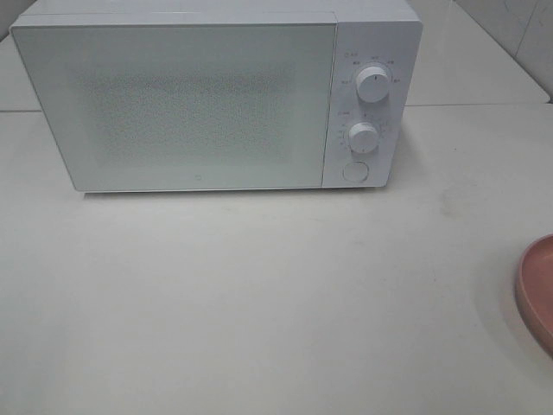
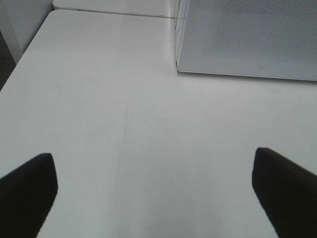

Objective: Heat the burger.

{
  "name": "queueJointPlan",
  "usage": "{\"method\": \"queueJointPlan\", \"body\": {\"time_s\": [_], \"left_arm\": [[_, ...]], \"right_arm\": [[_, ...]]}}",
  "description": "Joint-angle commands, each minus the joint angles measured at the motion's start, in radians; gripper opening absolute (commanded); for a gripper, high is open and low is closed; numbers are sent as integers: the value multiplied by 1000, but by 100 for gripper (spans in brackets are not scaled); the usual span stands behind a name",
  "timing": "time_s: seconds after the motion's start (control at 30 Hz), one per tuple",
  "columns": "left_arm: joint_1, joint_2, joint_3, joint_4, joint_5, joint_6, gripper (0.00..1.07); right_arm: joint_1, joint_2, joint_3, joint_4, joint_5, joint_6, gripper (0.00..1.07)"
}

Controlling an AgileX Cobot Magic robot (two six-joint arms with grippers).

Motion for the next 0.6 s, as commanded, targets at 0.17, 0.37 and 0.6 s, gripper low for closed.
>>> {"method": "queueJointPlan", "body": {"time_s": [0.17,0.37,0.6], "left_arm": [[-37,-23,3,-1,-13,0,100],[-37,-22,3,-1,-13,0,100],[-37,-22,3,-1,-13,0,100]], "right_arm": [[-6,-21,2,-2,0,-3,75],[-6,-21,2,-2,0,-3,75],[-6,-21,2,-2,0,0,75]]}}
